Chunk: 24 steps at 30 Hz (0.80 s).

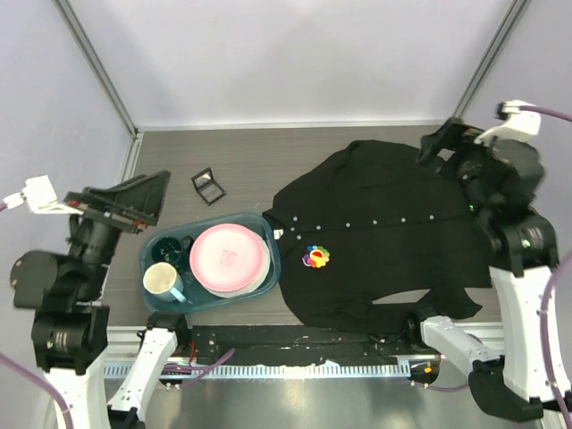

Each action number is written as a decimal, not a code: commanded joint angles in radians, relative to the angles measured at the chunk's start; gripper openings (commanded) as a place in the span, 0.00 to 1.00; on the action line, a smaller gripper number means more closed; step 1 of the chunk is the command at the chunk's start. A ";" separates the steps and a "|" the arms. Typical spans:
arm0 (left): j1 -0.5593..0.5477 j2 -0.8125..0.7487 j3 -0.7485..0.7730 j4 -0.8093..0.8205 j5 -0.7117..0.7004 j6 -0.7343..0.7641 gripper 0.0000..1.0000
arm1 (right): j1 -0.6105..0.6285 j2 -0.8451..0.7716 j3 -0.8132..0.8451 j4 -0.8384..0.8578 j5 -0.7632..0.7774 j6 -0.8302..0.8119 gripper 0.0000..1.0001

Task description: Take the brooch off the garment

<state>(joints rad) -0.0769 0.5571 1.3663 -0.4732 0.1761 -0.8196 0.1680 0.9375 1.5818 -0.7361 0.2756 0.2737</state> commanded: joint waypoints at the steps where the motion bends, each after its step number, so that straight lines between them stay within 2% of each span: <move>1: 0.006 0.076 -0.030 0.044 0.170 -0.056 1.00 | -0.004 0.055 -0.126 0.001 -0.099 0.039 1.00; 3: 0.005 0.122 -0.053 0.033 0.257 -0.065 1.00 | -0.002 0.053 -0.217 0.035 -0.179 0.044 1.00; 7: 0.005 0.141 -0.177 0.096 0.329 -0.095 1.00 | 0.017 0.041 -0.424 0.142 -0.306 0.090 1.00; 9: 0.005 0.168 -0.197 0.094 0.342 -0.095 1.00 | 0.060 0.070 -0.498 0.142 -0.279 0.104 1.00; 11: 0.005 0.185 -0.246 0.100 0.393 -0.105 1.00 | 0.172 0.101 -0.543 0.136 -0.204 0.104 1.00; 13: -0.004 0.190 -0.309 0.172 0.433 -0.144 0.96 | 0.259 0.144 -0.620 0.145 -0.104 0.119 1.00; 14: -0.011 0.188 -0.379 0.200 0.434 -0.157 0.96 | 0.357 0.156 -0.644 0.153 -0.072 0.133 1.00; 15: -0.021 0.185 -0.407 0.247 0.428 -0.170 0.95 | 0.398 0.170 -0.686 0.168 -0.052 0.175 1.00; 18: -0.122 0.197 -0.483 0.278 0.340 -0.168 0.92 | 0.575 0.216 -0.746 0.213 -0.004 0.246 1.00; 19: -0.214 0.216 -0.495 0.288 0.304 -0.153 0.91 | 0.615 0.228 -0.753 0.216 0.035 0.257 1.00; 21: -0.324 0.251 -0.522 0.310 0.211 -0.132 0.89 | 0.727 0.273 -0.763 0.216 0.080 0.266 0.98; 22: -0.433 0.295 -0.529 0.318 0.183 -0.118 0.87 | 0.754 0.283 -0.764 0.215 0.102 0.274 0.96; 23: -0.484 0.315 -0.536 0.320 0.160 -0.093 0.84 | 0.783 0.306 -0.766 0.208 0.155 0.278 0.93; 24: -0.530 0.334 -0.555 0.323 0.096 -0.081 0.77 | 0.812 0.314 -0.770 0.207 0.171 0.283 0.84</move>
<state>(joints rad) -0.4179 0.8265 0.8360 -0.2668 0.4259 -0.9607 0.8906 1.2285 0.8124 -0.5854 0.2737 0.4919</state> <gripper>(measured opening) 0.859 0.951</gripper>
